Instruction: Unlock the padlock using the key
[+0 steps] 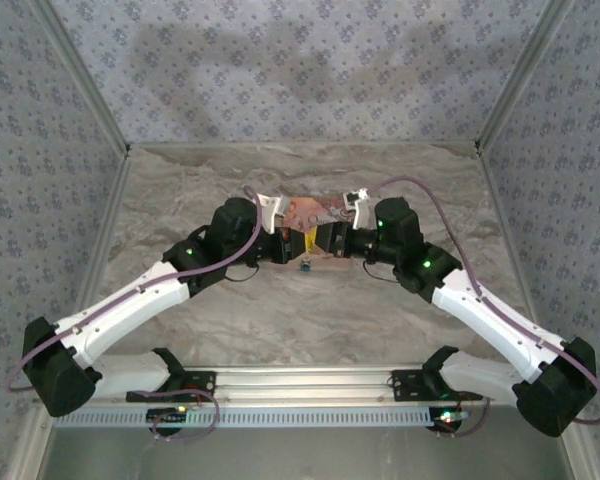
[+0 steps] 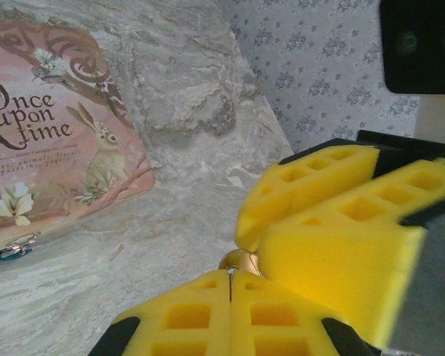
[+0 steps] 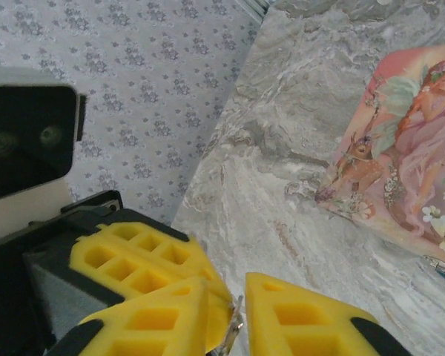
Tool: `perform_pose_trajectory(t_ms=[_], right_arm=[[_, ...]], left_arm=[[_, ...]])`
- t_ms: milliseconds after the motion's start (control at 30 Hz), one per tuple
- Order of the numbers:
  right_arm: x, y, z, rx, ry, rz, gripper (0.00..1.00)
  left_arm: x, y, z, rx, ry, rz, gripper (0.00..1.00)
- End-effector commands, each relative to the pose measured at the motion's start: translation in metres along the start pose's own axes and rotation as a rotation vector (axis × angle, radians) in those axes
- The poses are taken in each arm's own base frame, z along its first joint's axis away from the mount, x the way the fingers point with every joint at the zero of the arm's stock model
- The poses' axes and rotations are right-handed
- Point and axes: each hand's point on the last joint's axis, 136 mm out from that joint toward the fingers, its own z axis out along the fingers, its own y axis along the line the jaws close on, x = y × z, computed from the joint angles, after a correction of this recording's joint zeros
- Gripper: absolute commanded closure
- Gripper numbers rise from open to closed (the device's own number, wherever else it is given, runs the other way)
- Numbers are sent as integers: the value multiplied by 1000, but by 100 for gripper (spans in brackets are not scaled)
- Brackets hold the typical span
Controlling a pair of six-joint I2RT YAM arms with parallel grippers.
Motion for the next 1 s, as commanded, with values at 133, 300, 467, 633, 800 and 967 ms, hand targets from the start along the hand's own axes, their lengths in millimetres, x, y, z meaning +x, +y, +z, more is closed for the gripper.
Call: perform_pose_trajectory(t_ms=[133, 300, 467, 633, 800, 967], right_arm=[[-10, 9, -3, -22, -13, 1, 91], [-13, 8, -6, -17, -14, -5, 100], [-21, 15, -17, -31, -3, -40, 100], [-18, 26, -28, -94, 91, -67, 100], [-8, 40, -38, -202, 209, -96, 100], [3, 53, -46, -323, 310, -93, 100]], left_arm=[[-15, -18, -5, 39, -49, 47, 100], [-17, -17, -6, 32, -58, 49, 100], [-19, -14, -12, 4, -71, 46, 68], [-24, -21, -30, 19, -101, 72, 57], [-34, -39, -49, 96, -112, 109, 54], [-37, -66, -67, 232, -93, 156, 47]])
